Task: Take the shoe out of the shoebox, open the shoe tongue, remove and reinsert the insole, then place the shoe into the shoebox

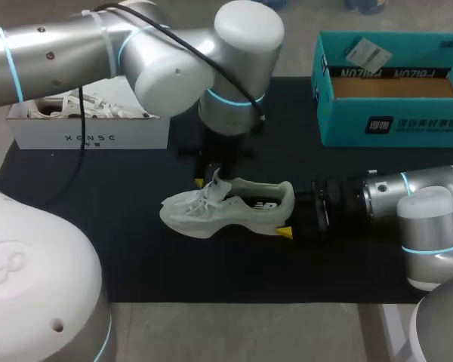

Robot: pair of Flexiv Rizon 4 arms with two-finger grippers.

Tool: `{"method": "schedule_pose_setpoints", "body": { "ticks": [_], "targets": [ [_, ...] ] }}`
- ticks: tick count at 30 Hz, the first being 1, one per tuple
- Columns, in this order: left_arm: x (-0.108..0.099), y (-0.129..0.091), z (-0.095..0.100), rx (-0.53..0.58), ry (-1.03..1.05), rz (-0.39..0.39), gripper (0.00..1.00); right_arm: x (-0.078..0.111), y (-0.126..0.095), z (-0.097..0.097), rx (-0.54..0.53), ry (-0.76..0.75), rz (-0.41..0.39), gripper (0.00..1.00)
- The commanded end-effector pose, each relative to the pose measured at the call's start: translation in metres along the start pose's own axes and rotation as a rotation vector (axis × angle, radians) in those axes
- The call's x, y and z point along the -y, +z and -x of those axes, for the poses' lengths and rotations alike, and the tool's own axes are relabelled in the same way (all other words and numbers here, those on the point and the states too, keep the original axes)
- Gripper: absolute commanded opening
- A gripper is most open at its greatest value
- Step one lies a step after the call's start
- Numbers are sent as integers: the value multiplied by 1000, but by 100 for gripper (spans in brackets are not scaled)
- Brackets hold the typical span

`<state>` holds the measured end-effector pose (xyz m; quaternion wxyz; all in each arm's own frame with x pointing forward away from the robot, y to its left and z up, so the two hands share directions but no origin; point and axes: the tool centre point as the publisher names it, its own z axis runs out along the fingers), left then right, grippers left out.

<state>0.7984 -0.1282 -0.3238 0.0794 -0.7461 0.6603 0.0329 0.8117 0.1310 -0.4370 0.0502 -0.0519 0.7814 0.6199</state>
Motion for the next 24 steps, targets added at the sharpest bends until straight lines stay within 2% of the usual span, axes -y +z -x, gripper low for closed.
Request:
{"method": "schedule_pose_setpoints", "body": {
  "ticks": [1,3,5,8,9,10,13,18,24],
  "targets": [
    [4,21,-9,-57,11,53,82,7,5,-3,0,0,-2,0],
    [3,25,-14,-64,21,76,72,7,5,-3,0,0,-2,0],
    [1,28,-18,-63,25,81,46,7,5,-3,0,0,-2,0],
    [1,28,-22,-64,33,84,17,7,5,-3,0,0,-2,0],
    [1,27,-23,-63,36,83,3,7,5,-3,0,0,-2,0],
    [1,25,-23,-61,40,79,0,7,5,-3,0,0,-2,0],
    [2,19,-21,-59,46,65,0,7,5,-3,0,0,-2,0],
    [5,12,-8,-63,44,53,0,7,5,-3,0,0,-2,0],
    [12,23,17,-71,4,81,0,7,5,-3,0,0,-2,0]
  ]
}}
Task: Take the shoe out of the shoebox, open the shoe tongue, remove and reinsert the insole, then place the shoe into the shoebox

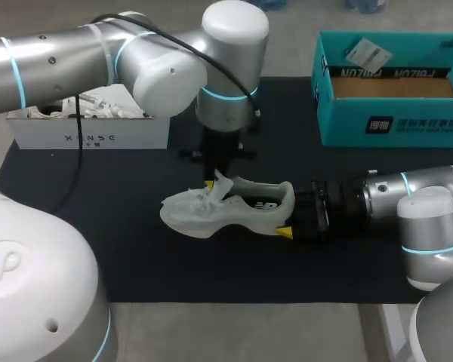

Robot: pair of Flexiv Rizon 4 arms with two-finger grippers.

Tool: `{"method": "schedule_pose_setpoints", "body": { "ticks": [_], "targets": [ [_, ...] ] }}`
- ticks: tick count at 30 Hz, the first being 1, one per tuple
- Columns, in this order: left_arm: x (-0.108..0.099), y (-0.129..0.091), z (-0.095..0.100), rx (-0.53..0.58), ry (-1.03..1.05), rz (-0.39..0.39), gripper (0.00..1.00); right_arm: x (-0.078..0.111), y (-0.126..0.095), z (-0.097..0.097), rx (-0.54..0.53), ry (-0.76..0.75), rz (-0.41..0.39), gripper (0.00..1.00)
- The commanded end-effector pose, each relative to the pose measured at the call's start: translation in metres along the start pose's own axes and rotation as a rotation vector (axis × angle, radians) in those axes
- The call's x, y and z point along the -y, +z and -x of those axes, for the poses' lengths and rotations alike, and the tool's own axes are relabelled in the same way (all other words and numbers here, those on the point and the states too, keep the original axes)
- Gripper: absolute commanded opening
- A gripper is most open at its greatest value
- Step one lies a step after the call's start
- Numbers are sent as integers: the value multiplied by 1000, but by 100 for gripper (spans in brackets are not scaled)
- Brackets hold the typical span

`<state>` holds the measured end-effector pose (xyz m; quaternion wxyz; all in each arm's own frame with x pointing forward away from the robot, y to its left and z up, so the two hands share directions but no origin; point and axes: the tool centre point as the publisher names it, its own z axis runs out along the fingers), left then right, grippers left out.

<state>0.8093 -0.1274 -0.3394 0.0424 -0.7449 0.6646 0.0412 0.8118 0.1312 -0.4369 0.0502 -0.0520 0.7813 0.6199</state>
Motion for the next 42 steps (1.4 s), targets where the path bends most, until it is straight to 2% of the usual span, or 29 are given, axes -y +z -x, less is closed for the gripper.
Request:
{"method": "schedule_pose_setpoints", "body": {
  "ticks": [1,5,8,9,11,14,15,16,17,23,27,29,31,33,35,42],
  "targets": [
    [3,9,23,-36,-10,26,0,7,5,-3,0,0,-2,0],
    [4,19,31,-41,-16,57,11,7,5,-3,0,0,-2,0],
    [3,23,32,-45,-12,71,15,7,5,-3,0,0,-2,0],
    [2,24,31,-51,-2,75,20,7,5,-3,0,0,-2,0],
    [1,25,30,-50,2,78,22,7,5,-3,0,0,-2,0],
    [1,21,29,-59,10,76,32,7,5,-3,0,0,-2,0],
    [0,19,30,-65,13,75,42,7,5,-3,0,0,-2,0],
    [0,16,30,-71,22,63,84,7,5,-3,0,0,-2,0],
    [1,13,31,-74,25,57,100,7,5,-3,0,0,-2,0],
    [5,-18,35,-113,114,15,100,7,5,-3,0,0,-2,0],
    [7,-43,32,-125,256,-15,100,7,5,-3,0,0,-2,0],
    [8,-57,28,-129,376,2,100,7,5,-3,0,0,-2,0],
    [6,-69,21,-121,616,69,100,7,5,-3,0,0,-2,0],
    [0,-78,10,-71,984,162,100,7,5,-3,0,0,-2,0],
    [-17,-83,14,-15,1400,175,100,7,5,-3,0,0,-2,0],
    [-17,-83,14,-15,1400,175,100,7,5,-3,0,0,-2,0]
  ]
}}
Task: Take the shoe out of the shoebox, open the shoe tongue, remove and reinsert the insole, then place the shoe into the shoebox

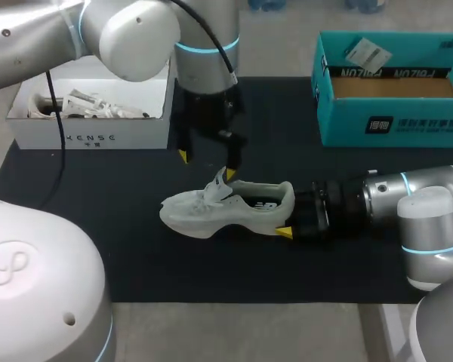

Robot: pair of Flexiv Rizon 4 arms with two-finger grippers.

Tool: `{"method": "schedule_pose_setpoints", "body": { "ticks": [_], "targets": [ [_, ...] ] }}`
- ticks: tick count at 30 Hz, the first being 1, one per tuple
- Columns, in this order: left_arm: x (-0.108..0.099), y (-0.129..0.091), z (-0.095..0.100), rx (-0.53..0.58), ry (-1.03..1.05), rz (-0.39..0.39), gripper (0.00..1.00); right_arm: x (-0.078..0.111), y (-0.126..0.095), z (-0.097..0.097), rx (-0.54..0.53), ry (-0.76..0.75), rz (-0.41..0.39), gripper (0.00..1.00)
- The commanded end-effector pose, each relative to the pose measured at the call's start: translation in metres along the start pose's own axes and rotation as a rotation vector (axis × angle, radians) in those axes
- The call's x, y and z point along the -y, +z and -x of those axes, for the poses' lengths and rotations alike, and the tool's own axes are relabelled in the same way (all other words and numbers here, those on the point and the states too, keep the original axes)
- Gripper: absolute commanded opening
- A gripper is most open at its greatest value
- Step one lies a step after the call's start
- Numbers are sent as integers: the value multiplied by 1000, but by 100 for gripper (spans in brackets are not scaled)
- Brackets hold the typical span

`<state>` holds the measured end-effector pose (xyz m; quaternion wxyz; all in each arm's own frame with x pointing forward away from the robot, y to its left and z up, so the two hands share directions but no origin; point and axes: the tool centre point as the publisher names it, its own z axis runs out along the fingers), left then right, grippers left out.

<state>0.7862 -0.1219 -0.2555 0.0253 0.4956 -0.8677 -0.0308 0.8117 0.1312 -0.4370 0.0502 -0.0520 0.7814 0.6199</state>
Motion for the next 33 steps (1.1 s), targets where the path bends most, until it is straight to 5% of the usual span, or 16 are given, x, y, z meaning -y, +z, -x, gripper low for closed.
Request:
{"method": "schedule_pose_setpoints", "body": {
  "ticks": [1,11,19,26,27,28,33],
  "targets": [
    [6,-1,0,46,741,180,100,7,5,-3,0,0,-2,0],
    [6,-1,0,46,741,180,100,7,5,-3,0,0,-2,0],
    [-10,9,-38,277,1146,179,100,7,5,-3,0,0,-2,0],
    [-4,20,-61,301,1237,144,100,7,5,-3,0,0,-2,0],
    [-2,22,-63,281,1251,131,44,7,5,-3,0,0,-2,0],
    [0,24,-64,281,1279,120,0,7,5,-3,0,0,-2,0],
    [12,36,-71,271,1311,108,0,7,5,-3,0,0,-2,0]
  ]
}}
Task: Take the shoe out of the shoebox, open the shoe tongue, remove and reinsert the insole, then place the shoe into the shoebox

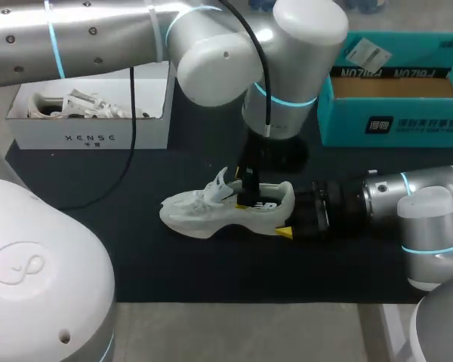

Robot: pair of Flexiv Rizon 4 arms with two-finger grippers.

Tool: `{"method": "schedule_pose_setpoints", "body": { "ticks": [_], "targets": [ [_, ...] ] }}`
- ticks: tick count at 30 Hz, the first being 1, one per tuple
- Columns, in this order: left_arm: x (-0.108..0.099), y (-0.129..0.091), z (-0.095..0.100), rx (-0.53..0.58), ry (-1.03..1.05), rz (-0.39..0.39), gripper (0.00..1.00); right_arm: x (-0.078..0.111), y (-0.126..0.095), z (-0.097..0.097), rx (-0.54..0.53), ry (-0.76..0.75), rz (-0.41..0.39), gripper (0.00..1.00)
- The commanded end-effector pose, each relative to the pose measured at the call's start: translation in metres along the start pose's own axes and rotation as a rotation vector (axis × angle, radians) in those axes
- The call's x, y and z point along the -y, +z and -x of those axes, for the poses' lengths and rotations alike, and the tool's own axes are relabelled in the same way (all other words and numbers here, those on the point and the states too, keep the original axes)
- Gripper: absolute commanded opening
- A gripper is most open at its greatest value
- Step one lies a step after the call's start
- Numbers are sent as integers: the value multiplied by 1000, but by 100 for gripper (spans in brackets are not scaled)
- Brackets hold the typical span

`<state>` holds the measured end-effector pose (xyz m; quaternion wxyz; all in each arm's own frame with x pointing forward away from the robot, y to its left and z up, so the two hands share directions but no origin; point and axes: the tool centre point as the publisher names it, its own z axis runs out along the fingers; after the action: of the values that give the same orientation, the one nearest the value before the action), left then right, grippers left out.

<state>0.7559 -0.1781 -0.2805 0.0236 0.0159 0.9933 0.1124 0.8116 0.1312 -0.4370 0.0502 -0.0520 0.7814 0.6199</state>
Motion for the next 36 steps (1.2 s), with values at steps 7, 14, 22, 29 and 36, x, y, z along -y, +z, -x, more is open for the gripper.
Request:
{"method": "schedule_pose_setpoints", "body": {
  "ticks": [7,14,22,29,36],
  "targets": [
    [24,16,10,40,265,-52,0,7,5,-3,0,0,-2,0],
    [30,26,20,28,275,-65,0,7,5,-3,0,0,-2,0],
    [39,39,36,41,277,-166,0,7,5,-3,0,0,-2,0],
    [48,56,45,15,263,-221,0,7,5,-3,0,0,-2,0],
    [55,78,49,-14,229,-178,0,7,5,-3,0,0,-2,0]
  ]
}}
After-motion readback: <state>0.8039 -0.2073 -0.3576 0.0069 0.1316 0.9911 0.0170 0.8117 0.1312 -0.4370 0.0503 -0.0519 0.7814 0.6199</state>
